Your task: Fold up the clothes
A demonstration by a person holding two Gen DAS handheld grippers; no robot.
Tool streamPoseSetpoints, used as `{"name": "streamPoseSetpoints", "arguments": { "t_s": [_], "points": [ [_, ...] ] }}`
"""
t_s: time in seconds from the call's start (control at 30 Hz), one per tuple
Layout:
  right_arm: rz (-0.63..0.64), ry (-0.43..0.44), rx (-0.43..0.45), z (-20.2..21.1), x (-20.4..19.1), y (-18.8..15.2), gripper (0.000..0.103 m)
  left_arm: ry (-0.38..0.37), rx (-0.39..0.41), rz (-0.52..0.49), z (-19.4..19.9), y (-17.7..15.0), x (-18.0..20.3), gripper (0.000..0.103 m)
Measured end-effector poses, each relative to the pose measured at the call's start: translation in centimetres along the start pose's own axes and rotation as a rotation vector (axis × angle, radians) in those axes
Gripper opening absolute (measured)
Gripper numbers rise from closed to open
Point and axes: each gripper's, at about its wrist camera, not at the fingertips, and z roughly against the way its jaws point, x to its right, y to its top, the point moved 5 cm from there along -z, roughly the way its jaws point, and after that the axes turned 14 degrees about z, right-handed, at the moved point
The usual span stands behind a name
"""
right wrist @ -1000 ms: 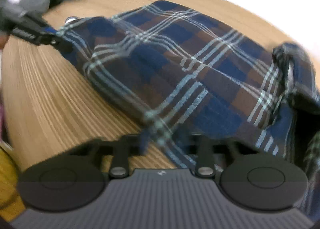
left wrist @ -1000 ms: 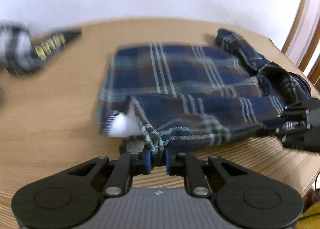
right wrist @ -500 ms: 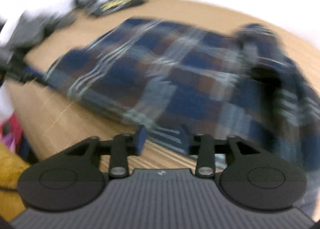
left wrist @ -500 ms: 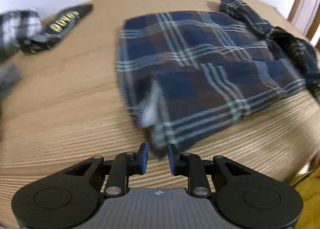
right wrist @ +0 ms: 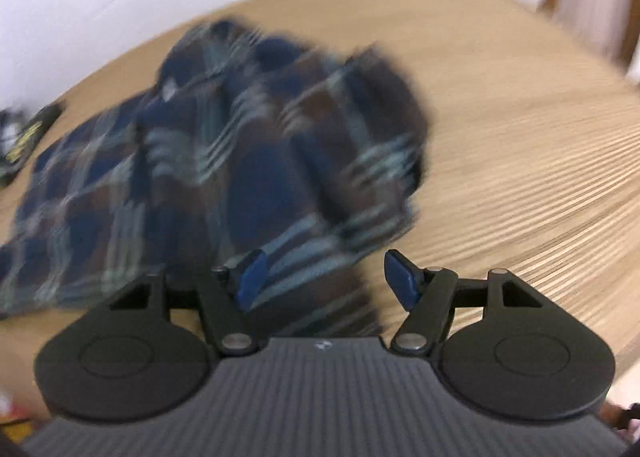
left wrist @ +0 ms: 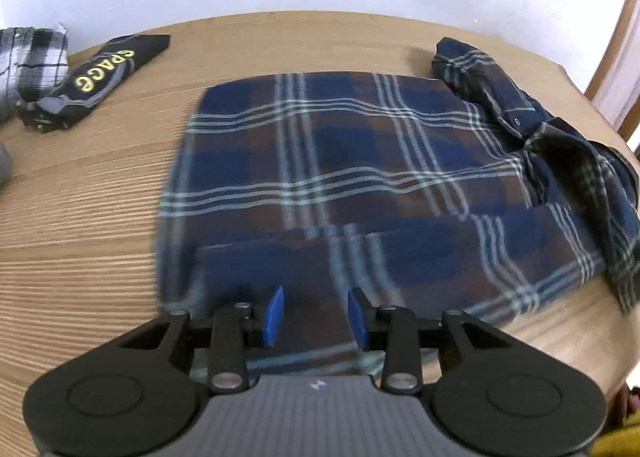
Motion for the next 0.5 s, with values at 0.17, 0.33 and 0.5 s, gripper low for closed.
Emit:
{"name": "streamPoseSetpoints", "arguments": {
  "t_s": [0.17,0.33,0.5],
  "points": [
    [0.055,0.207,0.026,3.0,-0.3,3.7,0.024,0.068,-0.01,0.032,-2.1,-0.4,2.2,0.041],
    [0.049,0.442,0.196,5.8,0.3,13.4,0.023,0.143,0.0,0.096,-2.5,-0.4,2.1,0.041],
    [0.014,0.465,0.35,0.1,1.0,24.3,0.031,0.224,0.023,0.119,-3.1,0.7,2.4,0.042]
  ]
}}
